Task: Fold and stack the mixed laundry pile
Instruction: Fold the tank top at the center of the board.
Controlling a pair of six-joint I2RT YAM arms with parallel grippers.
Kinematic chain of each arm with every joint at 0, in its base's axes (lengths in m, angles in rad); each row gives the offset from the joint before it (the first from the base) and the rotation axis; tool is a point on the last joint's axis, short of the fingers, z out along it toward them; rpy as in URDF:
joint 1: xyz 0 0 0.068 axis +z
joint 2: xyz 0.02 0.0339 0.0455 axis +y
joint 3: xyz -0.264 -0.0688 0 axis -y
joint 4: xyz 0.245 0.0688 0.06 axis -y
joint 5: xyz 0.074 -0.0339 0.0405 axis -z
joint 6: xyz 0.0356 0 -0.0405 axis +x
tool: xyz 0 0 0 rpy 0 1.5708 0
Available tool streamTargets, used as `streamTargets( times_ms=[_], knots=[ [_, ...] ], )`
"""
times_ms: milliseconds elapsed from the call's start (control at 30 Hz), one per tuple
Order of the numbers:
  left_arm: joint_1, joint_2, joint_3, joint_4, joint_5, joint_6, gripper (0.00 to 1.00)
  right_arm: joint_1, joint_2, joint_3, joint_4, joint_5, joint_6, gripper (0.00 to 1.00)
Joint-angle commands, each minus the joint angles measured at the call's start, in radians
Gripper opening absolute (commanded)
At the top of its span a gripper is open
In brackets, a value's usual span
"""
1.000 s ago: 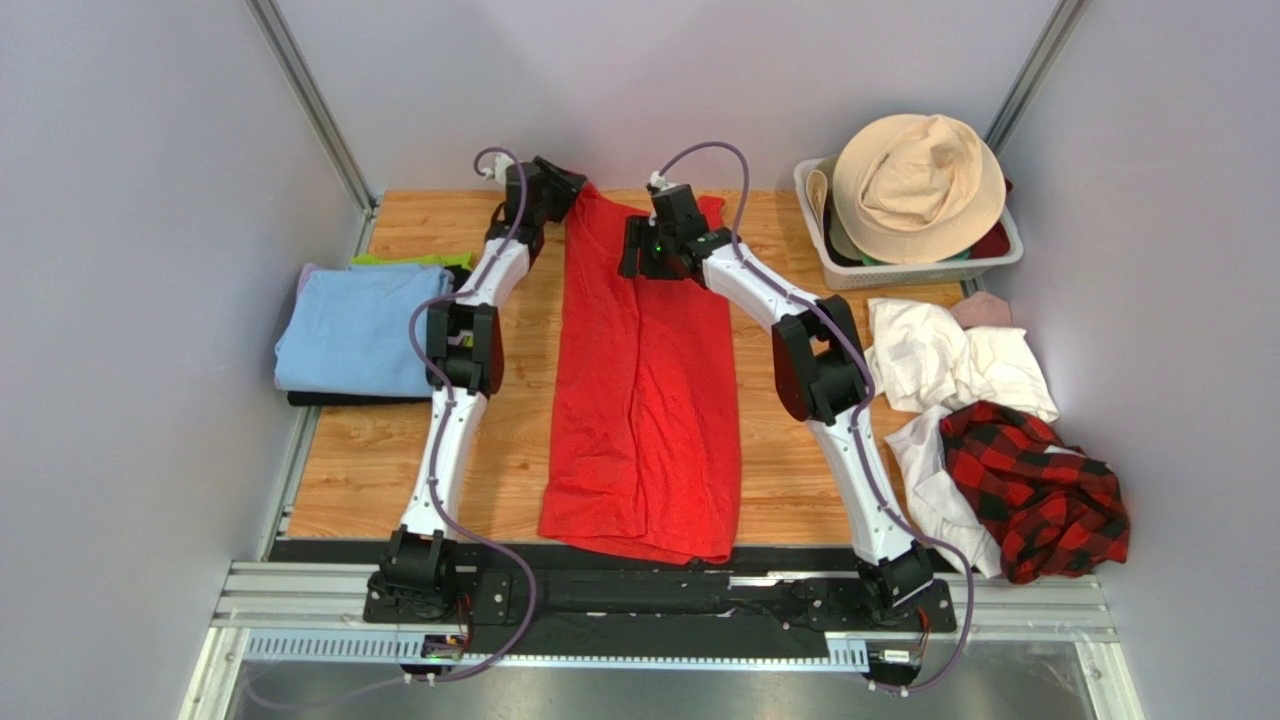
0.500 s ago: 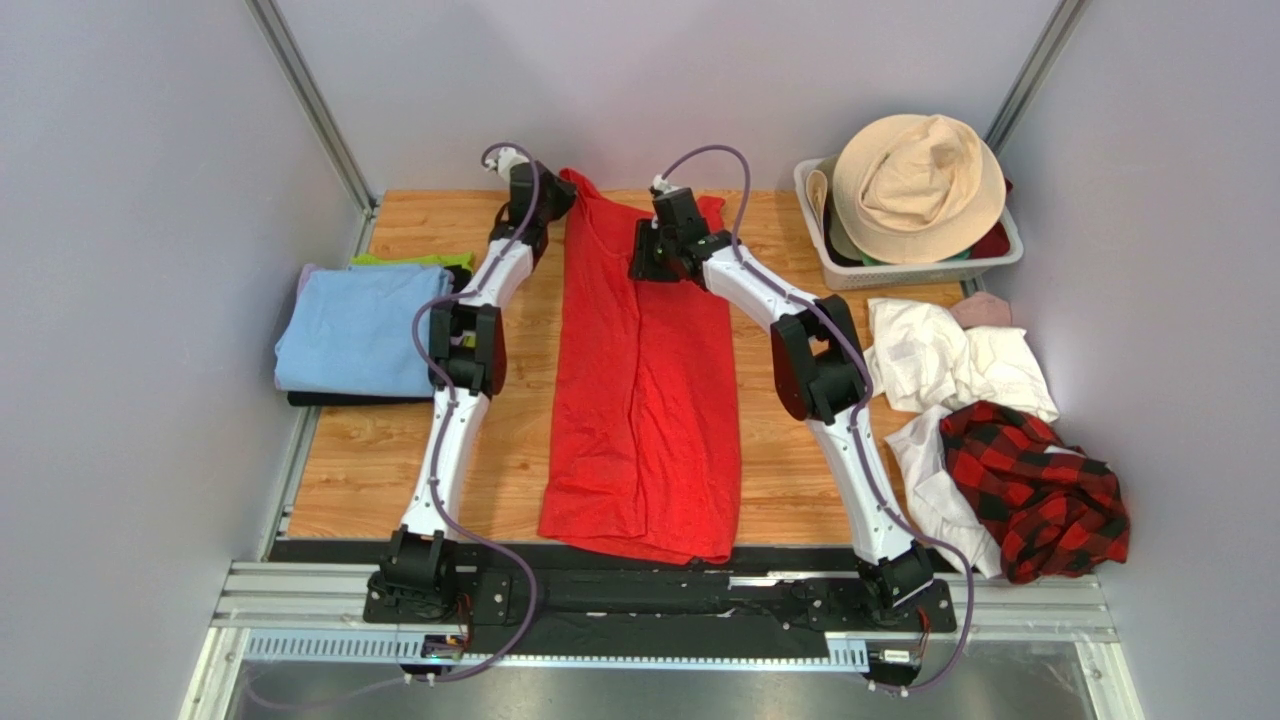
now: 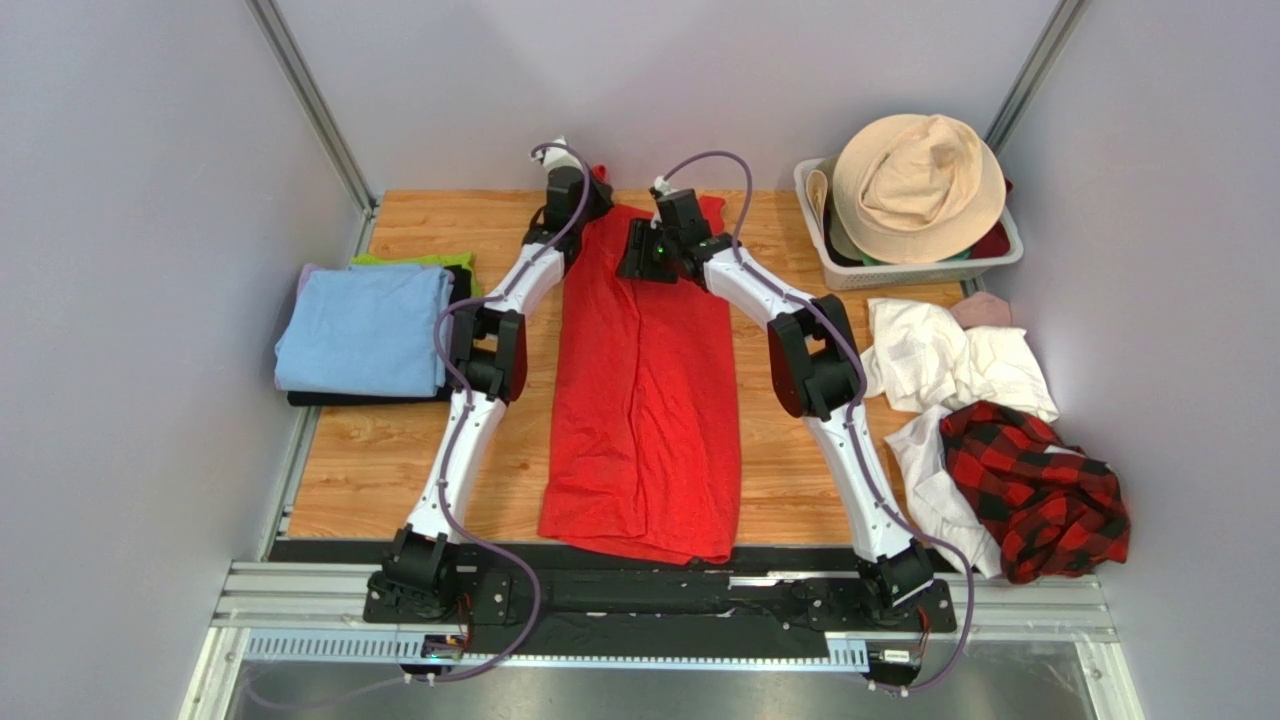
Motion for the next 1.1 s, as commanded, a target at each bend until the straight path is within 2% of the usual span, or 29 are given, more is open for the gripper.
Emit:
streamTargets(
  times_ms=[0, 200, 333, 400, 433, 467, 600, 667, 800, 833, 867, 900, 967, 1000, 1067],
  knots=[
    [0.003, -0.071, 0.041, 0.049, -0.033, 0.11, 0.0, -0.014, -0.016, -0.005, 0.1, -0.053, 0.022, 0.54],
    [-0.003, -0.087, 0.041, 0.064, -0.07, 0.218, 0.0, -0.014, -0.015, -0.004, 0.117, -0.062, 0.016, 0.59],
    [-0.001, -0.087, 0.035, 0.082, -0.073, 0.248, 0.0, -0.015, 0.055, 0.123, 0.048, -0.039, 0.011, 0.54],
    [-0.001, -0.085, 0.032, 0.086, -0.079, 0.249, 0.05, -0.015, 0.06, 0.131, 0.049, -0.027, 0.018, 0.51],
    [-0.001, -0.087, 0.029, 0.086, -0.082, 0.248, 0.1, -0.02, 0.057, 0.124, 0.051, -0.017, 0.019, 0.41],
    [-0.001, -0.09, 0.027, 0.087, -0.082, 0.249, 0.16, -0.021, 0.051, 0.121, 0.051, 0.002, 0.019, 0.35],
    [0.002, -0.099, 0.018, 0.078, -0.089, 0.248, 0.18, -0.04, 0.043, 0.098, 0.054, 0.013, 0.037, 0.07],
    [0.005, -0.105, 0.012, 0.078, -0.084, 0.232, 0.21, -0.06, 0.045, 0.09, 0.065, -0.019, 0.073, 0.0],
    [0.011, -0.108, 0.009, 0.083, -0.084, 0.223, 0.29, -0.09, 0.043, 0.059, 0.1, -0.069, 0.114, 0.0],
    [0.011, -0.11, 0.008, 0.079, -0.087, 0.225, 0.36, -0.097, 0.043, 0.058, 0.103, -0.083, 0.114, 0.01],
    [0.011, -0.108, 0.006, 0.083, -0.087, 0.225, 0.42, -0.101, 0.045, 0.056, 0.106, -0.091, 0.119, 0.07],
    [0.013, -0.11, 0.007, 0.081, -0.09, 0.222, 0.46, -0.104, 0.051, 0.058, 0.106, -0.097, 0.126, 0.23],
    [0.016, -0.108, 0.003, 0.076, -0.09, 0.211, 0.5, -0.113, 0.066, 0.072, 0.089, -0.112, 0.131, 0.3],
    [0.019, -0.108, 0.001, 0.073, -0.083, 0.199, 0.53, -0.115, 0.074, 0.096, 0.077, -0.117, 0.133, 0.4],
    [0.023, -0.113, -0.003, 0.066, -0.078, 0.189, 0.58, -0.121, 0.089, 0.111, 0.063, -0.135, 0.136, 0.49]
  ],
)
